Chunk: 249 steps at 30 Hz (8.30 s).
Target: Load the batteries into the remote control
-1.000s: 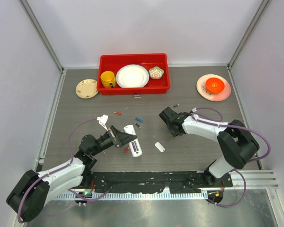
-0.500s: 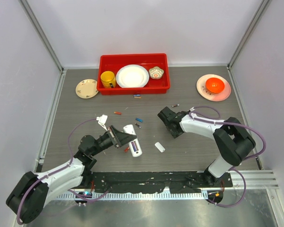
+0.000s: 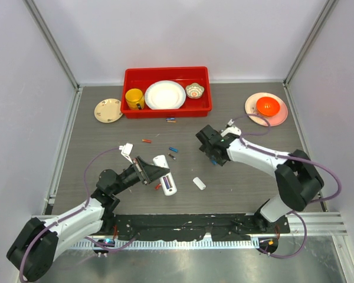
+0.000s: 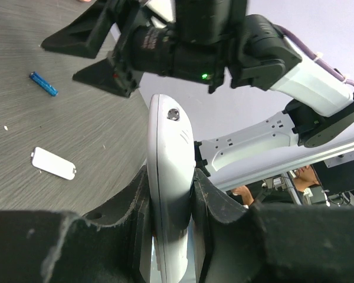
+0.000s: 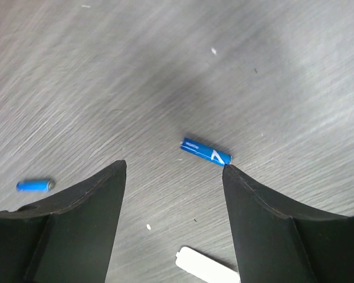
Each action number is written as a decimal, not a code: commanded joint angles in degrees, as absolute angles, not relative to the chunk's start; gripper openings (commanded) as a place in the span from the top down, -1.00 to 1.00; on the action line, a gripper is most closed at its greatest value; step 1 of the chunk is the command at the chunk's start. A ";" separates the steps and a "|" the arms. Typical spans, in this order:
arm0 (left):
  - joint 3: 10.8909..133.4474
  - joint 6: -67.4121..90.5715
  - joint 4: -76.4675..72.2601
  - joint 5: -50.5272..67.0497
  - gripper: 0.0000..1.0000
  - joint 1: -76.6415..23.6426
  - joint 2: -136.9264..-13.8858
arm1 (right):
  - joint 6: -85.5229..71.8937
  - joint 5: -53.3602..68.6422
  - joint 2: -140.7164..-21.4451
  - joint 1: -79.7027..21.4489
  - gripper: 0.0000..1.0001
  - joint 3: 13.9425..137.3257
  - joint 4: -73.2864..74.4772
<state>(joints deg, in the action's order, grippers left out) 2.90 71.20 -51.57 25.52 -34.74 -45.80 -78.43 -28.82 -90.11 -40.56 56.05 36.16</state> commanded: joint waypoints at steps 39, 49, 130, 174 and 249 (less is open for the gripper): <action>2.64 69.43 -54.93 26.63 1.00 -34.89 -47.99 | -7.56 -5.01 -101.69 -33.22 0.23 65.31 34.72; 2.64 69.52 -55.02 26.54 1.00 -34.89 -48.16 | -7.82 -4.75 -102.30 -32.96 0.25 63.81 33.14; 16.79 78.84 -88.59 24.26 1.00 -42.01 -85.08 | -24.08 -33.84 -57.03 -72.95 0.99 38.32 0.35; 18.28 76.73 -88.59 22.68 0.99 -42.36 -83.14 | -35.33 -29.44 -56.16 -73.30 0.56 38.32 11.16; 18.72 77.87 -88.59 20.04 1.00 -43.33 -76.20 | -55.19 4.22 -43.50 -51.77 -0.65 28.83 -10.72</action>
<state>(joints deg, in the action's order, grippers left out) 18.09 77.62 -73.56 20.93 -43.38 -77.71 -53.69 -0.71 -41.50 -52.25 29.23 -5.58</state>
